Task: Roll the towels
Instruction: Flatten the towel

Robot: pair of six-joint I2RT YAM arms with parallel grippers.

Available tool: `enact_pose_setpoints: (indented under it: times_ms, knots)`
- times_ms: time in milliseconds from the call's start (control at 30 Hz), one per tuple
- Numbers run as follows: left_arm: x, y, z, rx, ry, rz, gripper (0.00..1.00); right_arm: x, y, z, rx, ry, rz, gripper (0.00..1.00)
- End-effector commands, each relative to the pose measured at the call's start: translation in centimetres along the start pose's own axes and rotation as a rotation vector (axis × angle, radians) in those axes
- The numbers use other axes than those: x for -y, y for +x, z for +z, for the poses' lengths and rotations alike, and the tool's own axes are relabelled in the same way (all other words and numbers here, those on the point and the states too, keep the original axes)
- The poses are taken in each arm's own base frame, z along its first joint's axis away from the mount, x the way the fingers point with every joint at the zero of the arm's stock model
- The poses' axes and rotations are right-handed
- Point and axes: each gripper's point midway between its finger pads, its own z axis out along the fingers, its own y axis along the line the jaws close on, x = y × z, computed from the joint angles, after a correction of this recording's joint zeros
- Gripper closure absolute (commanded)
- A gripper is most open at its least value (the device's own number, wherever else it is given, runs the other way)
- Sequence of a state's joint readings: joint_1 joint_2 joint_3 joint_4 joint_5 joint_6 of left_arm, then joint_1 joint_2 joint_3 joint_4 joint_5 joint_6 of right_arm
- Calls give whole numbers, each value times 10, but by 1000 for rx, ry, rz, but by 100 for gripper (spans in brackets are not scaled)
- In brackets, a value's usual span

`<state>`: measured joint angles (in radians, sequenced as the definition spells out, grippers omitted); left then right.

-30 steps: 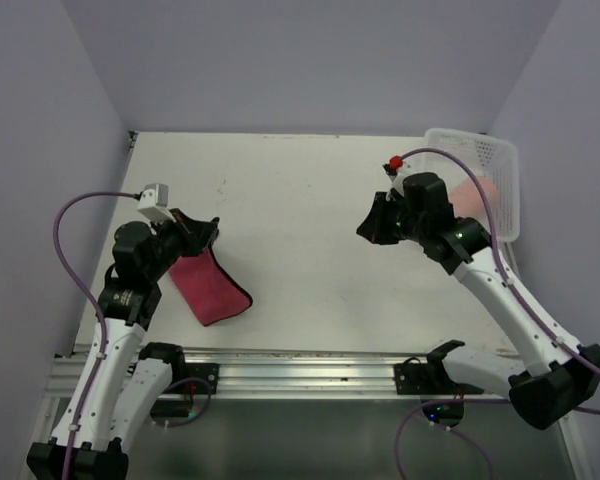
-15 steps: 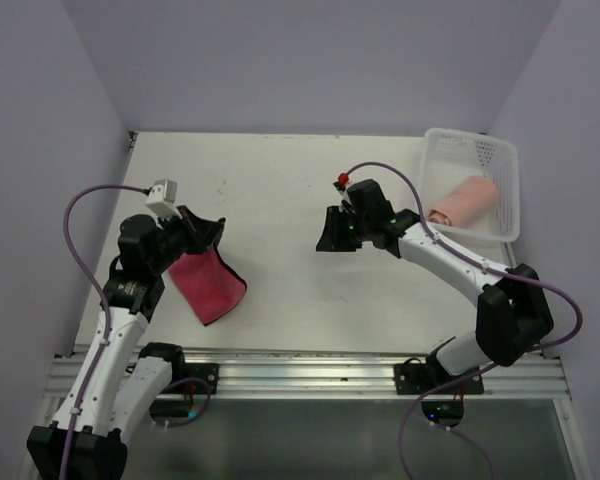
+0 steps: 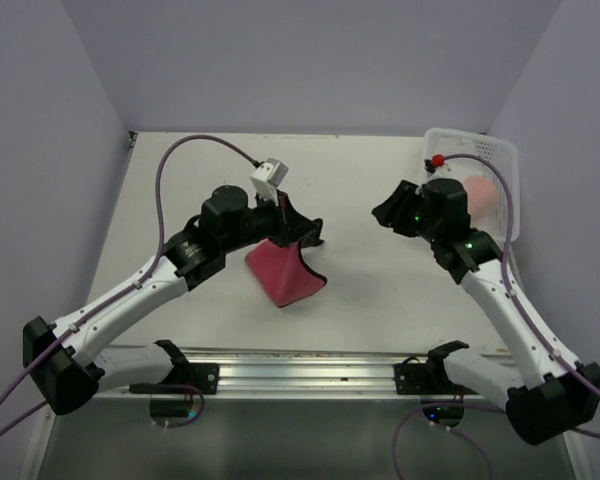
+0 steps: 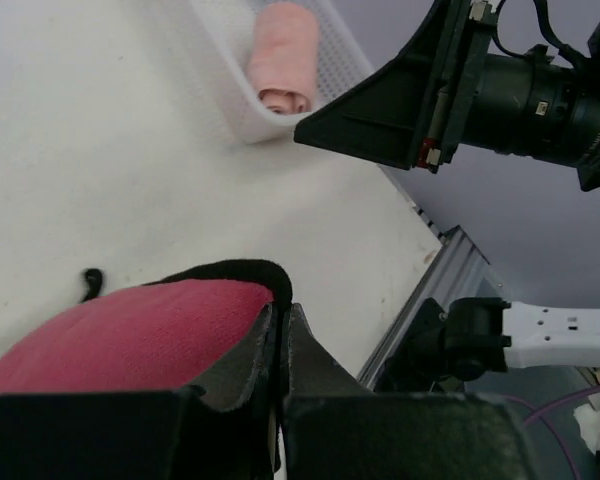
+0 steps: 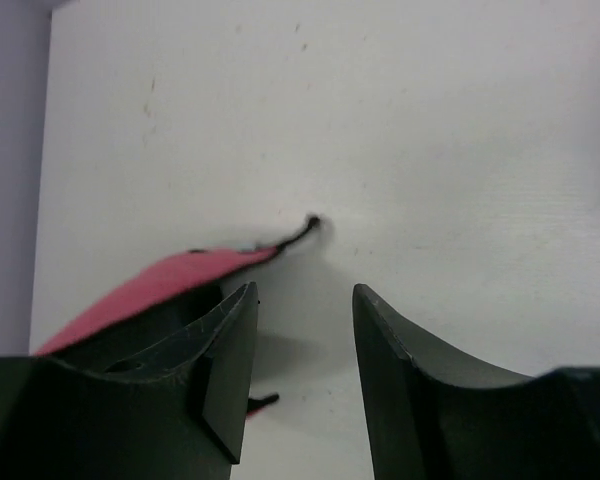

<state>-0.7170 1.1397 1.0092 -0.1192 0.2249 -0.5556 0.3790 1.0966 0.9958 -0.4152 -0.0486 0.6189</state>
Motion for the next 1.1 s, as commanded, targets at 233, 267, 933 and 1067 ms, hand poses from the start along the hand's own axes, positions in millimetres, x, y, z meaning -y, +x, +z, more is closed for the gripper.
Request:
enact_pose_setpoints:
  times_ms: [233, 267, 933, 1067]
  knots:
    - [86, -66, -31, 223, 142, 55, 100, 27, -51, -56, 211, 117, 60, 47]
    - [62, -53, -26, 204, 43, 27, 100, 25, -48, -52, 192, 103, 60, 47]
    - [-159, 109, -23, -9, -676, -121, 100, 37, 41, 18, -210, 16, -38, 51]
    - [-170, 106, -25, -12, -709, -102, 100, 39, 81, 21, -346, 19, -75, 55]
